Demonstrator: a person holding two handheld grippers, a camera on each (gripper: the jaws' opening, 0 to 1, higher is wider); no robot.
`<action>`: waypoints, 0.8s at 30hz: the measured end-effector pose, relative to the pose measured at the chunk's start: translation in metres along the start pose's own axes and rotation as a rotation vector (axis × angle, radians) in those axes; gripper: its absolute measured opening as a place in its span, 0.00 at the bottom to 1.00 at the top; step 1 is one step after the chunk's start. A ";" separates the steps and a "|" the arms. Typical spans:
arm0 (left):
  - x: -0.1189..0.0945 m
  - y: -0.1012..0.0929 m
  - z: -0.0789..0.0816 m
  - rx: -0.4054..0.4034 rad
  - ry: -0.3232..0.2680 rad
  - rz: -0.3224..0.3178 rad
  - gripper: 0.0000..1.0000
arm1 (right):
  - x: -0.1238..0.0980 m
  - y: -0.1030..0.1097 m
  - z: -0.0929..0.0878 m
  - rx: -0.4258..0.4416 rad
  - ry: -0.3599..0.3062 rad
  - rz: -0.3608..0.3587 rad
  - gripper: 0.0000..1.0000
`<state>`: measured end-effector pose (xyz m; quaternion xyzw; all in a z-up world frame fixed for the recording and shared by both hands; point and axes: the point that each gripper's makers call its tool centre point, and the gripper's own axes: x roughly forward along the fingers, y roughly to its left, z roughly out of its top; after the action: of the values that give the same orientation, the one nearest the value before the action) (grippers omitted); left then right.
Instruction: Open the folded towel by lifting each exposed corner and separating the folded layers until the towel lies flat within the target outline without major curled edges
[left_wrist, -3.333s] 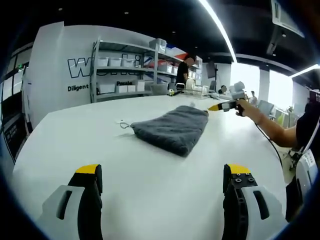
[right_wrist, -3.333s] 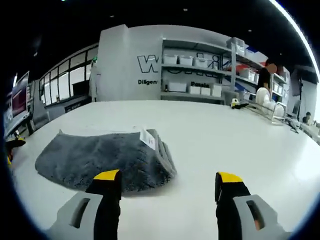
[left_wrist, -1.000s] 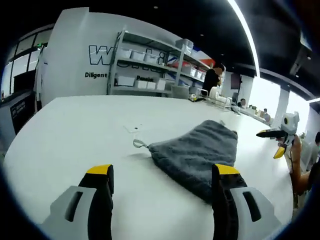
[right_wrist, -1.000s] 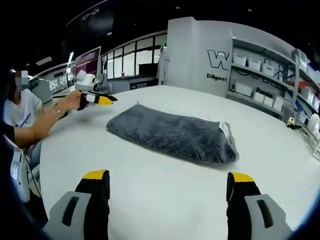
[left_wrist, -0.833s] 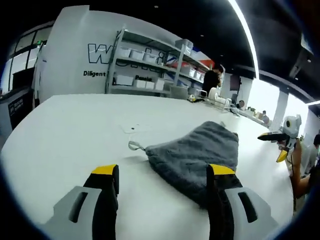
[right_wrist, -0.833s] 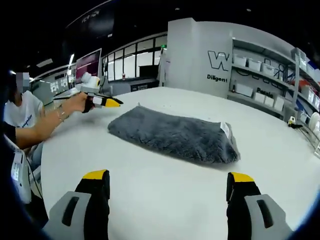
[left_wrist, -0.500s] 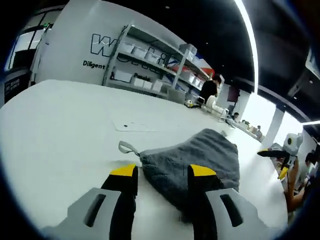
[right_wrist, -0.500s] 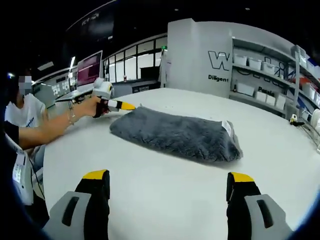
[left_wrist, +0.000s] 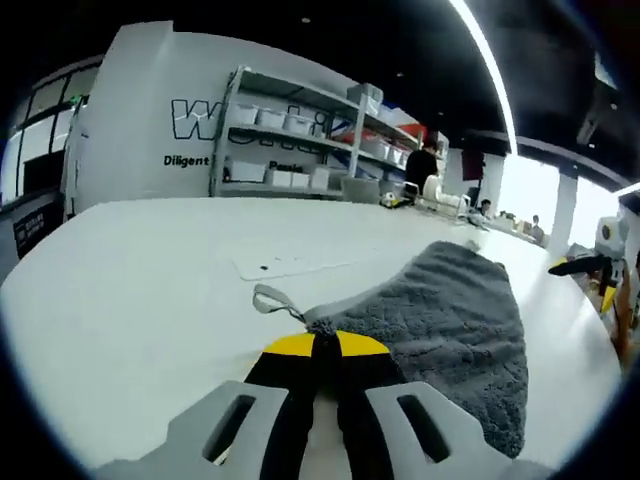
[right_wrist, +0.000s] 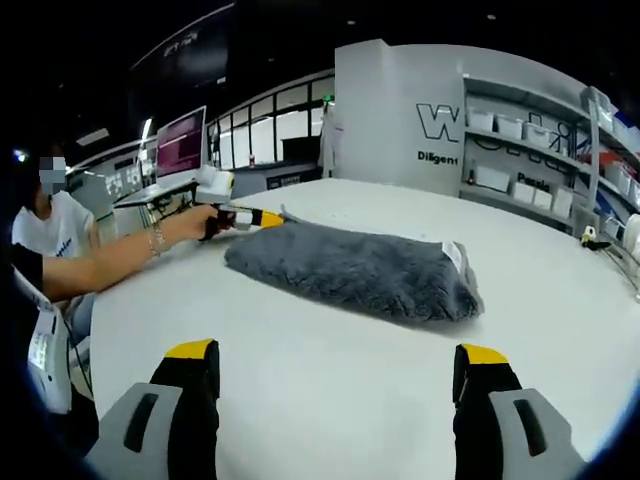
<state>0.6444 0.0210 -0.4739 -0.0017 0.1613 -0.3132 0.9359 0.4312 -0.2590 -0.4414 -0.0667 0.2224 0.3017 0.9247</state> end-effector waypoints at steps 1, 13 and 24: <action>0.002 0.001 0.001 -0.006 -0.003 0.005 0.04 | 0.000 0.001 0.000 -0.002 -0.001 0.002 0.99; 0.011 0.012 0.021 0.145 -0.074 0.065 0.03 | -0.002 0.002 -0.003 0.005 -0.005 0.003 0.99; -0.018 -0.016 0.070 0.239 -0.296 -0.035 0.03 | -0.008 0.006 -0.001 0.003 -0.020 0.022 0.99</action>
<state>0.6431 0.0117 -0.4009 0.0608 -0.0167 -0.3426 0.9374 0.4217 -0.2585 -0.4392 -0.0600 0.2145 0.3122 0.9235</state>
